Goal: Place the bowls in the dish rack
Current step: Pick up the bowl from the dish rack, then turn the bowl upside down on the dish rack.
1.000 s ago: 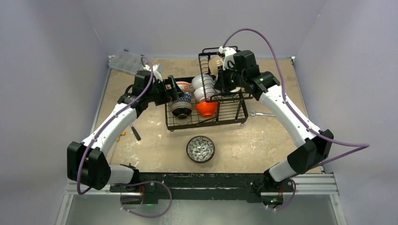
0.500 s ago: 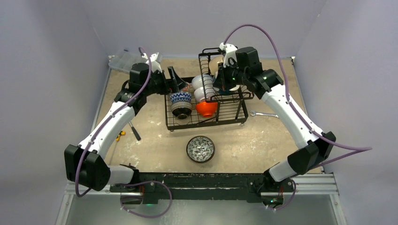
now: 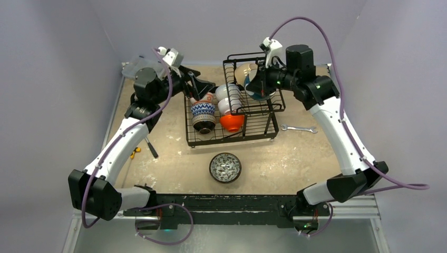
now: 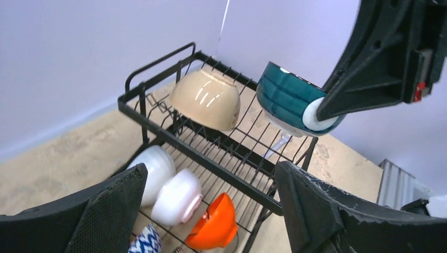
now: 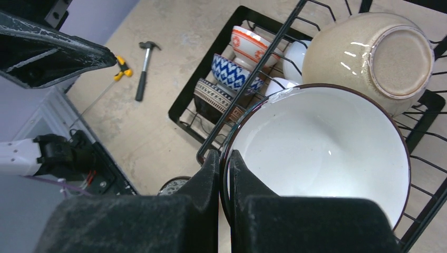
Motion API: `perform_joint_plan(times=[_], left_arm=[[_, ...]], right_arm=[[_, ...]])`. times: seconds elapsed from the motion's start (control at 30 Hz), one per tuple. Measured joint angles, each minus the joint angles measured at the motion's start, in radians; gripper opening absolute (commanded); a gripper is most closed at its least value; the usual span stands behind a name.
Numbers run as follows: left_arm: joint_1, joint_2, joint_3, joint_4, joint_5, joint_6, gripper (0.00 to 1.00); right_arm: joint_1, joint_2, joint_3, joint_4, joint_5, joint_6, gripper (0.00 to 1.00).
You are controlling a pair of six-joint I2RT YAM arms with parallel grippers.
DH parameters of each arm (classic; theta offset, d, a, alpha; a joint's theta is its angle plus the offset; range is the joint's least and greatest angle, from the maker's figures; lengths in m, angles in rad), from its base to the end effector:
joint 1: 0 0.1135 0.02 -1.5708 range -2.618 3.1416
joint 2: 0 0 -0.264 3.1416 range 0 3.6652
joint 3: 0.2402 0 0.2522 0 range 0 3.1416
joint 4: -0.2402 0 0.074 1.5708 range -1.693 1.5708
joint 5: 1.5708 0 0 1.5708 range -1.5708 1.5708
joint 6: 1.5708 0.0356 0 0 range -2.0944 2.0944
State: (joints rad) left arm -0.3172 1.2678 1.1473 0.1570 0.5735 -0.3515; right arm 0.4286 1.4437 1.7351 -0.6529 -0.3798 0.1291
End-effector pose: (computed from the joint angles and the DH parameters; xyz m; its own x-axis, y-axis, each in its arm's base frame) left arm 0.2747 -0.1105 0.3994 -0.2350 -0.2272 -0.9451 0.7416 0.5866 -0.3255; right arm 0.2711 0.1384 0.4653 -0.4093 -0.0556 -0.9107 -0.6541 0.7137 0.2505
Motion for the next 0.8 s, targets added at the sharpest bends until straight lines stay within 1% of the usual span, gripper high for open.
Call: perform_joint_plan(times=[0.13, 0.3, 0.5, 0.63, 0.8], left_arm=[[-0.013, 0.003, 0.000, 0.072, 0.059, 0.112, 0.90], [-0.069, 0.010, 0.000, 0.115, 0.126, 0.325, 0.91], [-0.128, 0.018, 0.001, 0.094, 0.225, 0.715, 0.92], [-0.156, 0.048, 0.019, 0.050, 0.245, 0.942, 0.92], [-0.206, 0.100, 0.064, -0.058, 0.234, 1.215, 0.92]], right_arm=[[-0.066, -0.005, 0.000, -0.005, -0.132, -0.011, 0.00], [-0.129, -0.005, 0.000, -0.010, -0.270, -0.037, 0.00], [-0.134, -0.003, 0.000, -0.031, -0.426, -0.071, 0.00], [-0.134, 0.012, 0.000, -0.035, -0.505, -0.083, 0.00], [-0.134, 0.050, 0.000, -0.047, -0.551, -0.095, 0.00]])
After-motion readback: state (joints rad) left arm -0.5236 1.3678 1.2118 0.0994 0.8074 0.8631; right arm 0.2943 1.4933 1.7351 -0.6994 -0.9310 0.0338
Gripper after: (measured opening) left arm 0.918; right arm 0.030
